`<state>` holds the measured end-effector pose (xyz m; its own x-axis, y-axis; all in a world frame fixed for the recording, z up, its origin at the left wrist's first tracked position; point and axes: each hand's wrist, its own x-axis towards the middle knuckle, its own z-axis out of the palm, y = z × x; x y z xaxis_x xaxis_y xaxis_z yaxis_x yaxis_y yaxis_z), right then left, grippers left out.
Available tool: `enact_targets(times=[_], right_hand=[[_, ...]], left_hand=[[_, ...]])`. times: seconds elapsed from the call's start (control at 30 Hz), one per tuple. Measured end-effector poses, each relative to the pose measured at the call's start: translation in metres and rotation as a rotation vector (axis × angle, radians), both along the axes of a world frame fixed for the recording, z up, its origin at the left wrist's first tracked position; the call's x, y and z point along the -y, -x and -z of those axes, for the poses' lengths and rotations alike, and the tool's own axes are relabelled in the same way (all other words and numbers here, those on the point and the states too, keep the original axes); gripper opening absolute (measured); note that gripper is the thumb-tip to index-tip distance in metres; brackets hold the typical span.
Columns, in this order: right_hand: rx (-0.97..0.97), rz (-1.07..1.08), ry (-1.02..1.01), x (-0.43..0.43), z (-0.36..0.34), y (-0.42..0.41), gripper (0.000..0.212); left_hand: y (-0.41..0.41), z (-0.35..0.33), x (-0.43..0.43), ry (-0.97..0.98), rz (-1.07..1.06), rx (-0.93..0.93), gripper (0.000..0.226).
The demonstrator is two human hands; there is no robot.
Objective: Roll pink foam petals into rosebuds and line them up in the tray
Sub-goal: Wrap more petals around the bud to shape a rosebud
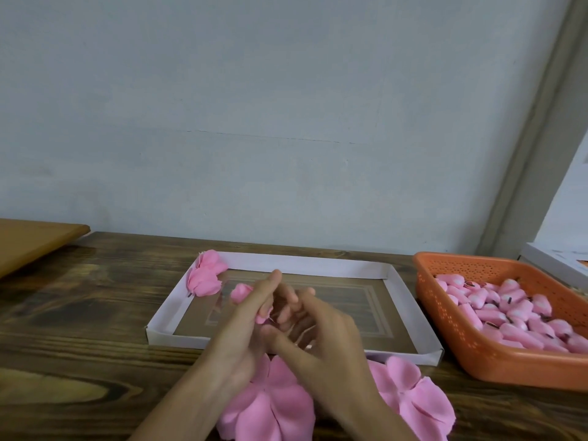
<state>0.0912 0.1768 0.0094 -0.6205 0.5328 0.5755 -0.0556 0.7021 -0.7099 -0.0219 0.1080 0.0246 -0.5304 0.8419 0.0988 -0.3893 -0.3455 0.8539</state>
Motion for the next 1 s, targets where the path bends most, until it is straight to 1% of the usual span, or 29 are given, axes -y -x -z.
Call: enact_targets(times=[0.03,0.1,0.17,0.23,0.27,0.33,0.4,0.5,0.57,0.63,0.67,0.8,0.83,0.9,1.0], right_hand=[[-0.023,0.062,-0.101,-0.003,-0.002,-0.002,0.019],[-0.112,0.082,-0.178,-0.006,-0.007,-0.004,0.019],[-0.124,0.063,-0.277,-0.008,-0.009,-0.003,0.026],[-0.07,0.061,-0.365,-0.007,-0.004,-0.001,0.035],[-0.047,0.073,-0.372,-0.005,0.0,0.001,0.037],[-0.039,0.103,-0.368,-0.003,0.007,0.006,0.035],[-0.07,0.133,-0.369,-0.002,0.011,0.011,0.031],[-0.103,0.169,-0.375,-0.002,0.012,0.019,0.031],[-0.085,0.149,-0.323,-0.002,0.014,0.023,0.028],[-0.084,0.105,-0.187,-0.001,0.017,0.025,0.025],[-0.097,0.083,-0.116,-0.002,0.017,0.026,0.023],[-0.161,-0.012,0.086,-0.007,0.014,0.024,0.019],[-0.155,-0.038,0.125,-0.007,0.013,0.023,0.018],[-0.101,-0.069,0.181,-0.006,0.012,0.023,0.017],[0.014,-0.073,0.206,-0.004,0.014,0.024,0.017]], left_hand=[[0.002,0.0,-0.001,0.017,-0.102,-0.038,0.051],[0.007,0.004,-0.004,0.092,-0.283,-0.137,0.053],[0.013,0.009,-0.007,0.147,-0.353,-0.191,0.051],[0.014,0.013,-0.01,0.157,-0.311,-0.2,0.05],[0.014,0.015,-0.011,0.152,-0.289,-0.18,0.051],[0.015,0.018,-0.014,0.138,-0.296,-0.131,0.05],[0.017,0.02,-0.015,0.108,-0.298,-0.122,0.046],[0.022,0.02,-0.015,0.004,-0.175,-0.064,0.051],[0.018,0.019,-0.013,-0.016,-0.094,-0.011,0.062],[0.01,0.017,-0.013,-0.001,-0.058,-0.016,0.072],[0.008,0.016,-0.013,0.01,-0.057,-0.027,0.072],[0.008,0.012,-0.014,-0.008,-0.012,-0.009,0.048],[0.01,0.011,-0.014,-0.019,0.013,0.0,0.047],[0.015,0.012,-0.015,-0.016,0.04,0.009,0.055],[0.019,0.019,-0.019,-0.028,0.011,-0.014,0.055]])
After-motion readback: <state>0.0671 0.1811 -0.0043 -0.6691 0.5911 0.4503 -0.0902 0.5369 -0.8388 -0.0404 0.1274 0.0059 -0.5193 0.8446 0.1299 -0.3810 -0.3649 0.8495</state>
